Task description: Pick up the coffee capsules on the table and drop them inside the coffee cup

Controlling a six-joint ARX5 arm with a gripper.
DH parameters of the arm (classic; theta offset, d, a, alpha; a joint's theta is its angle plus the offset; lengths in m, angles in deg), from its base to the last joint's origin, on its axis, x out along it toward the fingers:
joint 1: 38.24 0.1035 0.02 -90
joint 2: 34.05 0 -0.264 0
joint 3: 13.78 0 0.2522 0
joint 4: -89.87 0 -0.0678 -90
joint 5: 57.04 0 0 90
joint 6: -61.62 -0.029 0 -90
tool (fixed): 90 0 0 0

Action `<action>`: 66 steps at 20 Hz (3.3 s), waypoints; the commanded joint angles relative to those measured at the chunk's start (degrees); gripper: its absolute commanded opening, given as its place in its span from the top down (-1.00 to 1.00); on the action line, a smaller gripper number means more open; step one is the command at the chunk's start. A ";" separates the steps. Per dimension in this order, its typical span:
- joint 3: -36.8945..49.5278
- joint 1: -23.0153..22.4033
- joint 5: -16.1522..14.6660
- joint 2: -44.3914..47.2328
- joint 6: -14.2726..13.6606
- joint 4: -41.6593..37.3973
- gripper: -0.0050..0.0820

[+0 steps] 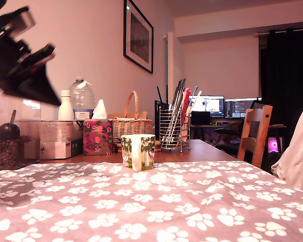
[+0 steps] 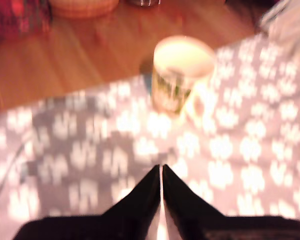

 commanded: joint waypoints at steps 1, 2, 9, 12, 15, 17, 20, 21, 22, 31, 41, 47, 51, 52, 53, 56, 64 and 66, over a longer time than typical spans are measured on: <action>2.21 0.33 0.26 -1.77 0.20 -0.50 0.93; 3.04 0.46 0.28 -2.60 0.46 -0.55 0.93; 5.81 1.75 0.35 -10.05 1.57 3.50 0.93; 5.84 2.47 0.48 -13.00 1.18 6.03 0.93; 5.90 2.99 0.79 -15.65 1.09 8.72 0.93; 5.92 3.04 0.96 -17.59 1.20 10.78 0.93; 5.92 3.04 0.92 -21.03 1.27 13.62 0.93; 5.92 3.04 0.90 -22.10 1.31 14.49 0.93; 5.92 3.04 0.68 -23.08 1.60 15.13 0.93; 6.93 2.51 -0.44 -26.80 1.16 14.36 0.93; 18.38 -4.87 -1.20 -28.94 1.20 2.12 0.93; 22.73 -10.62 1.51 -29.03 1.92 0.48 0.93; 24.81 -13.62 2.97 -29.81 3.23 0.68 0.93; 25.33 -14.36 3.78 -29.86 3.50 0.98 0.93; 25.86 -14.97 4.74 -30.12 4.20 1.42 0.93; 26.05 -16.72 4.85 -30.10 4.52 2.56 0.93; 26.05 -17.40 4.79 -30.03 8.66 4.26 0.85; 26.05 -17.46 4.76 -30.01 9.22 4.17 0.63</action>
